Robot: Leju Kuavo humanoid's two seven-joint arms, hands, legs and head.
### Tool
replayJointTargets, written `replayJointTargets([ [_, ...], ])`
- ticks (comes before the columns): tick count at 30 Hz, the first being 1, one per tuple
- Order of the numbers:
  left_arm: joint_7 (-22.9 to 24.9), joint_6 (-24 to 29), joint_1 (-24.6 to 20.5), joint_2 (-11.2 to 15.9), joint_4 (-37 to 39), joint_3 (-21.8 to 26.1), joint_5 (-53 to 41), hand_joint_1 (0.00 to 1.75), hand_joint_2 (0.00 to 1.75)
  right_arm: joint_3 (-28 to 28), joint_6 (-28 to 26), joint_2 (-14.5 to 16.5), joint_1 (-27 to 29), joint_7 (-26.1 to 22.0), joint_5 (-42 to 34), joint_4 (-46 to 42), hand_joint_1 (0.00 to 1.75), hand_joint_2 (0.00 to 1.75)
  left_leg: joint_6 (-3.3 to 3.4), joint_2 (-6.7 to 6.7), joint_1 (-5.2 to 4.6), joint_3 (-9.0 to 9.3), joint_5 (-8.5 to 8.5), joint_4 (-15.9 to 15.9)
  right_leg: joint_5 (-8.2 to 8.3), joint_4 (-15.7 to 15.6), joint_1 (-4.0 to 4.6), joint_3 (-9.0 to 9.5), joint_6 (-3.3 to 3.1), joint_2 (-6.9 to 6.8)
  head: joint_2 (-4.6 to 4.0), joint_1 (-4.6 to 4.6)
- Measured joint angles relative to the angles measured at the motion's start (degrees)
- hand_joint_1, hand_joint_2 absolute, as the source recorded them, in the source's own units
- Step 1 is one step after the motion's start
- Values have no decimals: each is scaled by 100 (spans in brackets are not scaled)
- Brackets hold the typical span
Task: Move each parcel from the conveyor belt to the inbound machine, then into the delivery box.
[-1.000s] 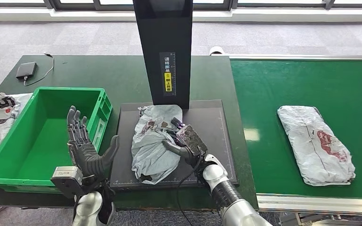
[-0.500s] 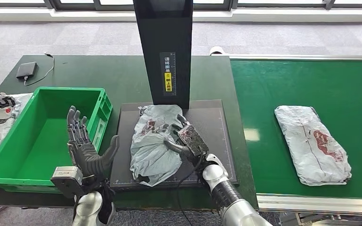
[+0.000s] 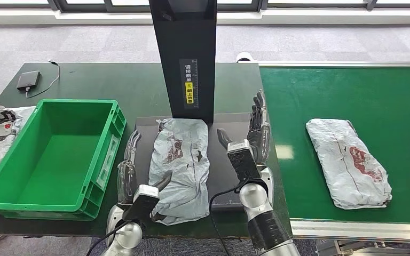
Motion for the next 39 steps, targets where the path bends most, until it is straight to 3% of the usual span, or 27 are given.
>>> replayJointTargets([
  [5, 411, 76, -54, -1, 456, -20, -628, 0, 175, 319, -631, -85, 208, -18, 82, -843, 0, 175, 0, 7, 1, 2, 0, -1, 1, 0, 2, -2, 0, 4, 0, -1],
  [10, 1115, 81, -91, -1, 773, -20, -1545, 0, 175, 458, -764, -102, 251, -19, 152, -1187, 0, 175, -1, 7, 4, 2, 0, -2, 0, 1, 4, -1, -1, 3, 1, -1],
  [18, 1401, 28, -128, -1, 1088, -20, -1968, 0, 175, 522, -775, -108, 268, -19, 161, -1374, 0, 175, -1, 6, 3, 2, 0, -2, 0, 1, 3, 1, 0, 3, 1, 0],
  [22, 1636, -120, -183, -3, 1321, -20, -2366, 23, 175, 523, -727, -108, 268, -19, 146, -1385, 0, 175, 0, 3, 3, 3, 0, -1, 0, 1, 2, 3, 0, 2, 1, 0],
  [26, 1745, -198, -274, -12, 1535, -20, -2594, 175, 175, 523, -703, -108, 268, -19, 137, -1392, 0, 175, 0, -5, 3, 12, 0, -2, 0, 0, 2, 15, -1, -2, 1, 0],
  [39, 1869, -462, -588, -54, 1955, -26, -3120, 175, 175, 522, -648, -110, 279, 23, 133, -1442, 0, 175, -1, -3, 3, 42, 1, -2, 0, 0, 2, 45, -1, -1, 1, -1],
])
